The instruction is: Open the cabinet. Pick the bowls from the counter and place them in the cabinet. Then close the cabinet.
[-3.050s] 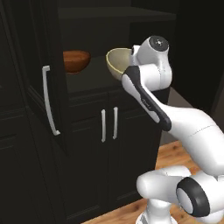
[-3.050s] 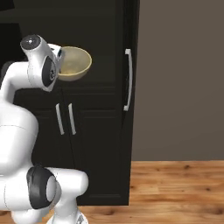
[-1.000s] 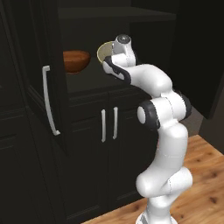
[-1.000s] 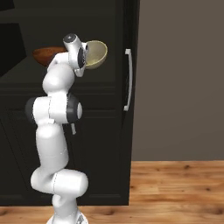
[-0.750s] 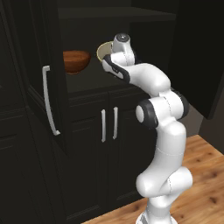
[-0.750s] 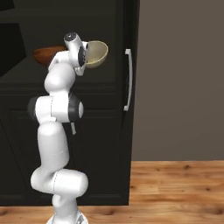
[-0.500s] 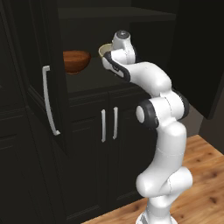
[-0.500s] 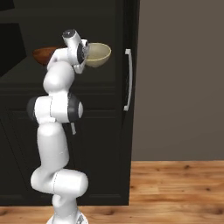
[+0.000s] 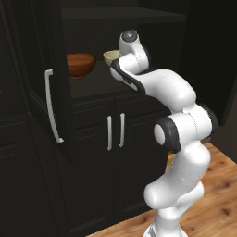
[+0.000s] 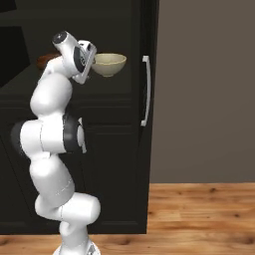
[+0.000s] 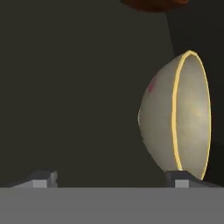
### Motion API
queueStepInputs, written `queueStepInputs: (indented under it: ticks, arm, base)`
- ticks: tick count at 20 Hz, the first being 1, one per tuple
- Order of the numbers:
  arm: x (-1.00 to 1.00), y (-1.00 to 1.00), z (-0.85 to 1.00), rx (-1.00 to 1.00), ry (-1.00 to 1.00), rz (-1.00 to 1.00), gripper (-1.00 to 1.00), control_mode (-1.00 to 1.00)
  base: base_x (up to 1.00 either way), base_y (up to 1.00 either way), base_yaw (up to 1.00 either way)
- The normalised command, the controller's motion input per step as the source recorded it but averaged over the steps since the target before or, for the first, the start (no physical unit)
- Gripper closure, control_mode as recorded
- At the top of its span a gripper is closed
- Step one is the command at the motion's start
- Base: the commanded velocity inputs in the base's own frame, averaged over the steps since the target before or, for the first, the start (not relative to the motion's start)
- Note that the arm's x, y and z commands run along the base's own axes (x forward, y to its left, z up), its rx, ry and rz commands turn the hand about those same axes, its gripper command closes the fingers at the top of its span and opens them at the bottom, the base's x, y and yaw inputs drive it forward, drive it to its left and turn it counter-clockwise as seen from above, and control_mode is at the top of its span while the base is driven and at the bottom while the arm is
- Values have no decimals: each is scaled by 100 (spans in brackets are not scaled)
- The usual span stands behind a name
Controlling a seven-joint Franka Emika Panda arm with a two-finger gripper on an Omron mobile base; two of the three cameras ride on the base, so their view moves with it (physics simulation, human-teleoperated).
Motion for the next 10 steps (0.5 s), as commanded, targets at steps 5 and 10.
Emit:
queueStepInputs:
  ticks: [5, 10]
  arm:
    - [-100, 0, 2, 2, -28, -20, -100, -100]
    - [-100, 0, 0, 0, -30, -17, -100, -100]
  base:
    - [0, 0, 0]
    - [0, 0, 0]
